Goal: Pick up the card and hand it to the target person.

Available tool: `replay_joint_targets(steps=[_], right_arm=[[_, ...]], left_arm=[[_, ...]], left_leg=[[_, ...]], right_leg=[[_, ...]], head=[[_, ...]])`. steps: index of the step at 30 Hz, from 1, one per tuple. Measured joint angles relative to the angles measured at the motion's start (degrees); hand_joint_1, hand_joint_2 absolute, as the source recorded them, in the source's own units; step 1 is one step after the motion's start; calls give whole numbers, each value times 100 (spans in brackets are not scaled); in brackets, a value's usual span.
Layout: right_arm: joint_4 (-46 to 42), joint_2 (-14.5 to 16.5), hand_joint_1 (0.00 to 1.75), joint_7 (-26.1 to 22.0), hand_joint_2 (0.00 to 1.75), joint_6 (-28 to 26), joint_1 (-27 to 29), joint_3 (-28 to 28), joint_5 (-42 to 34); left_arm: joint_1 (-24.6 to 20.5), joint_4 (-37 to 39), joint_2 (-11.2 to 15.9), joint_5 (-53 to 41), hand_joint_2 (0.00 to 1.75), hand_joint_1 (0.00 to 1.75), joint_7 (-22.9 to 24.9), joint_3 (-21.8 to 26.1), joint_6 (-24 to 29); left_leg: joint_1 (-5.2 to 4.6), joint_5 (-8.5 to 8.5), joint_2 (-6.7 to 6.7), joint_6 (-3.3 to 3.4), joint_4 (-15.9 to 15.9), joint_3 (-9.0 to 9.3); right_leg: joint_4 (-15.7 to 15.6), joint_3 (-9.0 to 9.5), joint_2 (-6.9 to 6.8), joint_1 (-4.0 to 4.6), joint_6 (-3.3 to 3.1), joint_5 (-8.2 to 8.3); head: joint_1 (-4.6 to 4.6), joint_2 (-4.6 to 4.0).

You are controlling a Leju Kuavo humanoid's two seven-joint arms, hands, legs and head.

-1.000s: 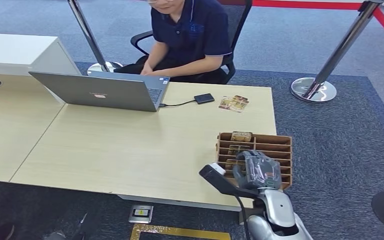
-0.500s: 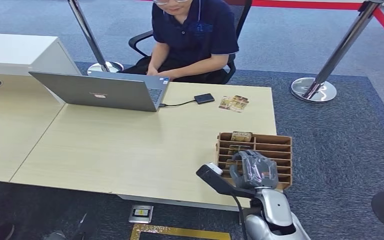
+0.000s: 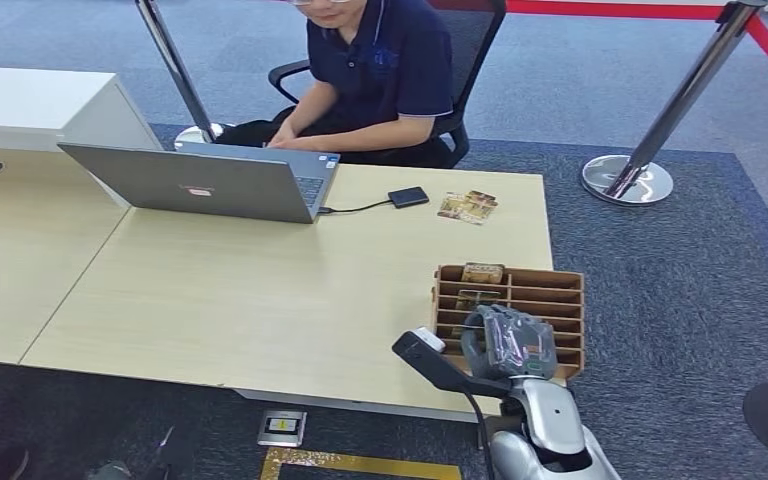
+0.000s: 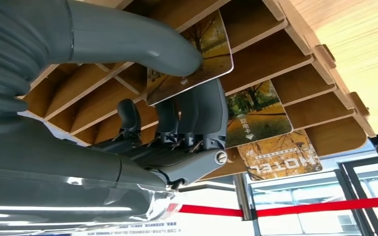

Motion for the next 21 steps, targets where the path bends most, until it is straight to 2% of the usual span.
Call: replay_joint_targets(steps=[5,10,14,17,21], right_arm=[[18,-8,117,5,175,14,-3,0,15],[59,-15,111,-23,175,6,-15,0,15],[92,-23,114,-40,175,-3,-37,0,9],[119,-23,128,-56,175,-1,-57,0,-2],[160,-23,159,-88,175,-6,-73,3,-19]], left_arm=[[0,0,0,25,0,0,0,2,7],[0,0,0,33,0,0,-1,2,16],[0,0,0,34,0,0,-5,2,26],[-1,0,1,43,0,0,-7,2,31],[-1,0,2,52,0,0,-7,2,32]], left_leg=[[0,0,0,0,0,0],[0,0,0,0,0,1],[0,0,0,0,0,1],[0,0,0,0,0,1],[0,0,0,0,0,3]], right_leg=[[0,1,0,0,0,0],[0,1,0,0,0,0],[0,1,0,0,0,0],[0,2,0,0,0,0],[0,3,0,0,0,0]], head=[[0,0],[-2,0],[-1,0],[-1,0],[-1,0]])
